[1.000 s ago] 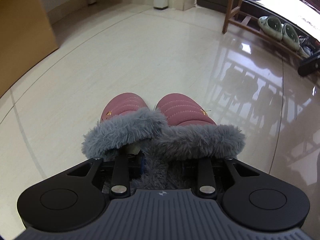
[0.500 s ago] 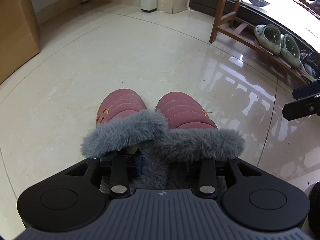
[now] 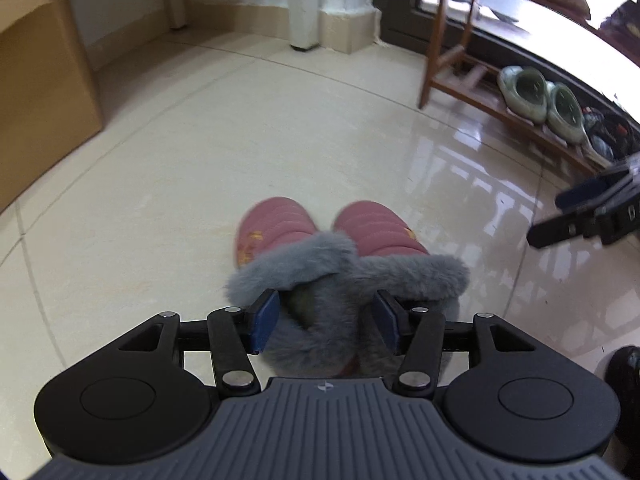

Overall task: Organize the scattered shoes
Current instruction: 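Lift the pink fur-lined boots with the left tool while the right tool grasps them too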

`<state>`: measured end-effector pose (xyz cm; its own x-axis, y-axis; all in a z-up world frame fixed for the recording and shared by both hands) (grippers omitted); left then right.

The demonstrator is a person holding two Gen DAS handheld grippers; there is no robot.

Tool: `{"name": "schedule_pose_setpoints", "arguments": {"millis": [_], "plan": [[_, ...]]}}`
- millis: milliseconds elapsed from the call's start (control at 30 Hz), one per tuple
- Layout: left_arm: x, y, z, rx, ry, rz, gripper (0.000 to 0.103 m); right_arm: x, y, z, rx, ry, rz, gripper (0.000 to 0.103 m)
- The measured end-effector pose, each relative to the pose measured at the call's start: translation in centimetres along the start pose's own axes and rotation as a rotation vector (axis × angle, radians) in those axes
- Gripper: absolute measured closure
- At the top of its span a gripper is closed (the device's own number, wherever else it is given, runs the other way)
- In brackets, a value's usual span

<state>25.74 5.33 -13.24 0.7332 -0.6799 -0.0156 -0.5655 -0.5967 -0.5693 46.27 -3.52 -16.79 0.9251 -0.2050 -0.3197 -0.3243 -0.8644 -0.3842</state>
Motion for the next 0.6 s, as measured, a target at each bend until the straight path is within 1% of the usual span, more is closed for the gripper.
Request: {"name": "schedule_pose_setpoints", "arguments": {"millis": [67, 133, 233, 300, 367, 433, 600], "plan": [[-0.9, 0.1, 0.0, -0.002, -0.019, -0.022, 0.046, -0.6, 0.2, 0.3, -0.007, -0.013, -0.017, 0.001], [-1.7, 0.4, 0.5, -0.023, -0.033, -0.051, 0.045, -1.5, 0.3, 0.7, -0.017, -0.030, -0.040, 0.001], [-2.8, 0.8, 1.4, -0.043, -0.027, -0.117, 0.046, -2.7, 0.5, 1.2, -0.029, -0.052, -0.068, 0.001], [-3.3, 0.8, 1.9, -0.047, -0.025, -0.141, 0.046, -3.4, 0.5, 1.5, -0.030, -0.062, -0.085, 0.001], [-3.6, 0.8, 2.9, -0.054, -0.039, -0.145, 0.046, -4.0, 0.4, 1.8, -0.027, -0.067, -0.108, 0.001], [-3.7, 1.0, 3.7, -0.065, -0.045, -0.124, 0.046, -4.7, 0.2, 2.3, -0.025, -0.070, -0.131, 0.001], [-3.9, 0.9, 5.4, -0.070, -0.042, -0.106, 0.045, -6.4, -0.2, 3.9, -0.021, -0.074, -0.181, 0.001]]}}
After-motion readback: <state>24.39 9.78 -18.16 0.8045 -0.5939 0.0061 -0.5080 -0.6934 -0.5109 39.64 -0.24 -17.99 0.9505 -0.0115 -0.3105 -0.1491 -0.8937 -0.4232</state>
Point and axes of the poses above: each gripper's, at about its wrist camera, not at the fingertips, and z roughly the way its jaws point, x to its right, y to its underside, the point moved 8 cm from there along z, roughly the way its jaws point, and after that the axes turned 3 degrees about -x, right-handed, at the moved point
